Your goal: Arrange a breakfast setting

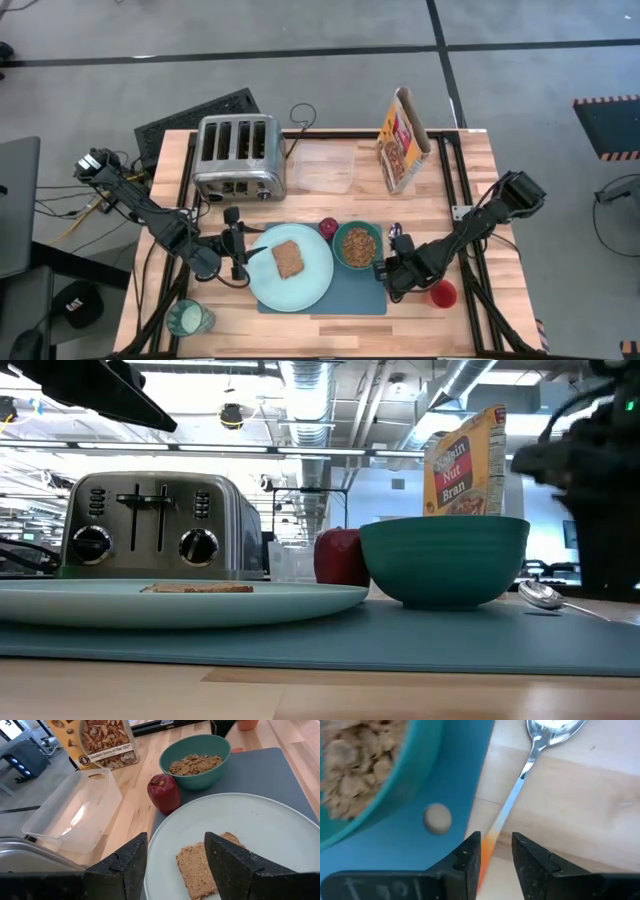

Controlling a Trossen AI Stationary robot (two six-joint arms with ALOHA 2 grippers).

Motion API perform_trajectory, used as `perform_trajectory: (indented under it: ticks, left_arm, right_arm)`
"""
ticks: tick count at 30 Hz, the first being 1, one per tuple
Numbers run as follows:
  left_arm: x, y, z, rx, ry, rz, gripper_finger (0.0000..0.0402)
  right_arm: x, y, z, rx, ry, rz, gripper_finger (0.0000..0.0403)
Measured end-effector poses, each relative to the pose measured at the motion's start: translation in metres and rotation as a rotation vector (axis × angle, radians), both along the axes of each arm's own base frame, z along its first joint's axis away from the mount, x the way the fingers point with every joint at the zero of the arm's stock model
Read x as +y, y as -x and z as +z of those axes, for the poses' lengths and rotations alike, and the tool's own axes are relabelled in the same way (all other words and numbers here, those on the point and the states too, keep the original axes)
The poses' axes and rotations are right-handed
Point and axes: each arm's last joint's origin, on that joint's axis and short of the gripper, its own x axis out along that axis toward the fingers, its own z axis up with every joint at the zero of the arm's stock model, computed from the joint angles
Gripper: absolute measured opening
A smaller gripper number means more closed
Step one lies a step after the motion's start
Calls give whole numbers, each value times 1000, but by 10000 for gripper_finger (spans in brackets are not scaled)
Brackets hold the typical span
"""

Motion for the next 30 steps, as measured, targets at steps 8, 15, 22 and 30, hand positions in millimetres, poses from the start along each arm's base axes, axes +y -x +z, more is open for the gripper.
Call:
perform_trajectory:
  ticks: [8,15,22,30]
  left_arm:
    - [-2,0,-1,27,22,-56,183]
    - [-7,-8,7,4,27,-280,176]
    - [7,-21,13,-23,39,-343,92]
    - [27,-29,21,-69,57,-343,7]
  right_arm:
    - [-7,9,69,-52,-8,303,128]
    - [-25,-2,110,-281,330,715,127]
    - [-46,-22,137,-428,572,1006,116]
    - [-87,-21,130,-540,597,1125,28]
